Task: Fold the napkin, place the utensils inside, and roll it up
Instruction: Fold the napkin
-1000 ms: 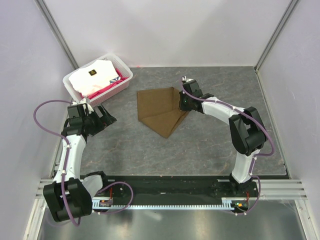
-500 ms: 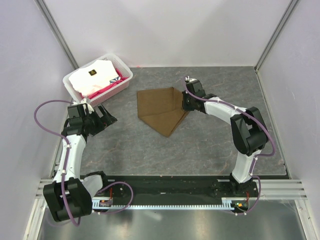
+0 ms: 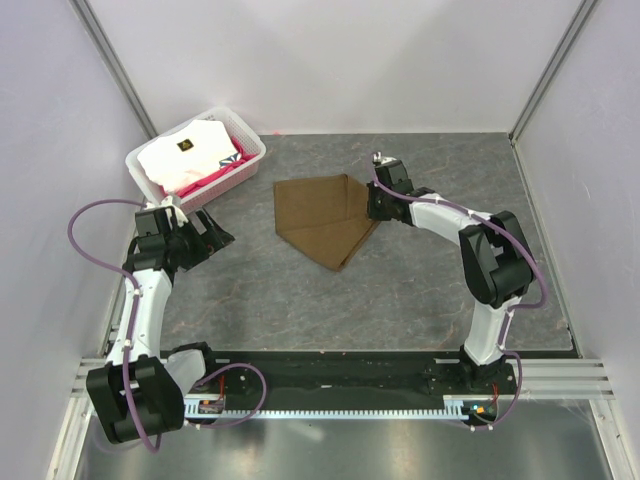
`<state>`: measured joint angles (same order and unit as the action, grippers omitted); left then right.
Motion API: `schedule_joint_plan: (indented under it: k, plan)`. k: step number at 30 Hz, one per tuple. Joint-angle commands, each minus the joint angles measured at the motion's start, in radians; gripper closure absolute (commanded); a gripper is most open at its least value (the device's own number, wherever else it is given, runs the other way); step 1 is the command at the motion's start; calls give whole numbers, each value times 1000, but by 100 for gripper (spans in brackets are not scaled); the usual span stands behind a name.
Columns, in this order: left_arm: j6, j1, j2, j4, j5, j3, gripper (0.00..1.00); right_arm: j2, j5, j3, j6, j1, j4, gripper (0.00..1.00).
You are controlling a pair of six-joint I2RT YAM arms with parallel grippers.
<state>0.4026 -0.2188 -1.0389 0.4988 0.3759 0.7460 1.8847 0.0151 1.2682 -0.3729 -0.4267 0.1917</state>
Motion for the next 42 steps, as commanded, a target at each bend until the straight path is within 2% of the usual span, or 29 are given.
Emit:
schedule_joint_plan:
  k: [1,42]
  plan:
    - [-15,-7,10,-29,21,-4,0,14,11,37,17,23,-31,100]
    - [-13,-7,-23,-34,46,-4,0,134,-14,154,63,95,-23,100]
